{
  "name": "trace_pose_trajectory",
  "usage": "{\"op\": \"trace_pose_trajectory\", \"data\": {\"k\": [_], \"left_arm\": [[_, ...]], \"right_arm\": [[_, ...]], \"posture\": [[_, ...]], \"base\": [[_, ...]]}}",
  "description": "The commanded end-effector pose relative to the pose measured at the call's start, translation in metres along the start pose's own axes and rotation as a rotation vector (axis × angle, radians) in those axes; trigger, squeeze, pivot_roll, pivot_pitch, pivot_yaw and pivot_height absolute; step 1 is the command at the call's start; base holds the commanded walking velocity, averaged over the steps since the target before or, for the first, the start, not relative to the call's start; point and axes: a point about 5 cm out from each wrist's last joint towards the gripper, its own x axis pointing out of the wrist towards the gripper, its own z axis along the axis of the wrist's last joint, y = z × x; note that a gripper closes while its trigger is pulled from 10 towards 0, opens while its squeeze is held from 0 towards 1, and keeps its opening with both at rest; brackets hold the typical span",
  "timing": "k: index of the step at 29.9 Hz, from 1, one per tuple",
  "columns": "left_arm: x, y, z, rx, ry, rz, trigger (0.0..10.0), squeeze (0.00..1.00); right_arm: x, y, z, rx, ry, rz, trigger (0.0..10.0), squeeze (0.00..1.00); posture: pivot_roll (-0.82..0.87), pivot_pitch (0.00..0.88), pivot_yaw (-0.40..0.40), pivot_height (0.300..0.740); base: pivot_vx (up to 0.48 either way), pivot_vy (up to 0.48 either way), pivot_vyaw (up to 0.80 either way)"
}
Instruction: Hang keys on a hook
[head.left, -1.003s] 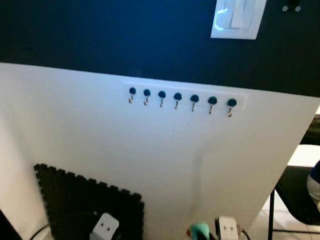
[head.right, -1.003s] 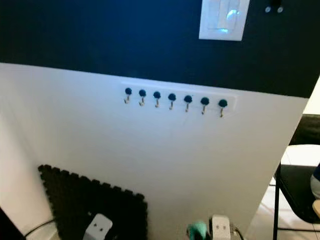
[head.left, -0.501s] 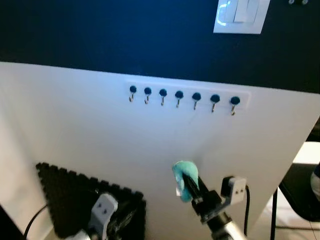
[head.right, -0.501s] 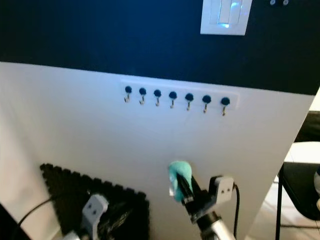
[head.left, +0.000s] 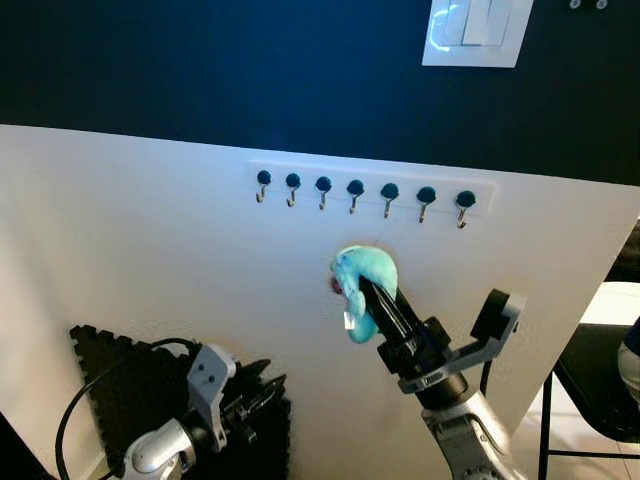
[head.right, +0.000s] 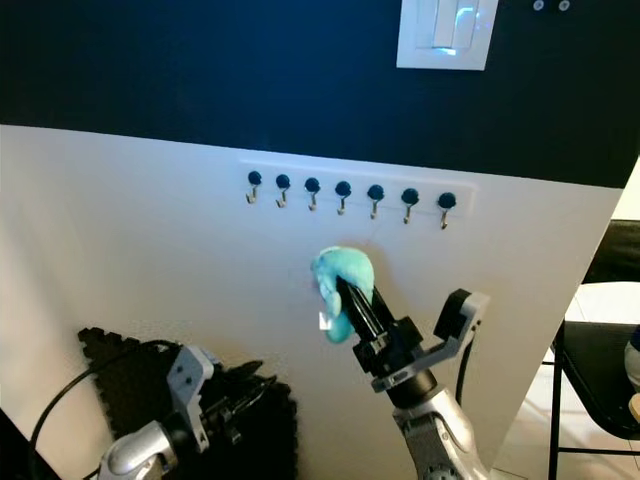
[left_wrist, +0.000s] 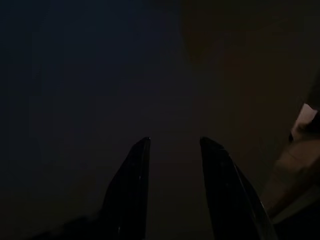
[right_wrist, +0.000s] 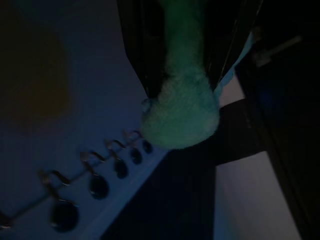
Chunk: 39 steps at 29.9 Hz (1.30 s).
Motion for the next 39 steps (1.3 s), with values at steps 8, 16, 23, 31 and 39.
{"op": "trace_pose_trajectory", "data": {"k": [8, 16, 23, 31, 39], "left_arm": [[0.016, 0.004, 0.021, 0.025, -0.073, 0.035, 10.0, 0.00], [0.022, 0.008, 0.042, -0.015, -0.147, 0.033, 10.0, 0.00], [0.025, -0.007, 0.042, -0.083, -0.117, -0.099, 10.0, 0.00], [0.028, -0.013, 0.042, -0.163, -0.117, -0.107, 10.0, 1.00], [0.031, -0.017, 0.040, -0.254, -0.087, -0.097, 10.0, 0.08]], "right_arm": [[0.028, -0.002, 0.008, -0.018, 0.051, 0.076, 8.8, 0.00], [0.018, -0.014, 0.008, -0.049, 0.124, 0.048, 10.0, 0.00], [-0.006, -0.032, -0.004, -0.143, 0.230, -0.032, 10.0, 0.00], [-0.028, -0.047, -0.021, -0.275, 0.371, -0.094, 10.0, 0.00], [-0.037, -0.052, -0.043, -0.427, 0.470, -0.090, 10.0, 0.00]], "posture": [[0.05, 0.008, -0.009, 0.740], [0.04, 0.004, -0.011, 0.740], [0.04, 0.010, -0.002, 0.740], [0.04, 0.016, 0.000, 0.740], [0.05, 0.022, -0.002, 0.740]], "base": [[0.000, 0.000, 0.00], [0.000, 0.000, 0.00], [0.000, 0.000, 0.00], [0.000, 0.000, 0.00], [0.000, 0.000, 0.00]]}}
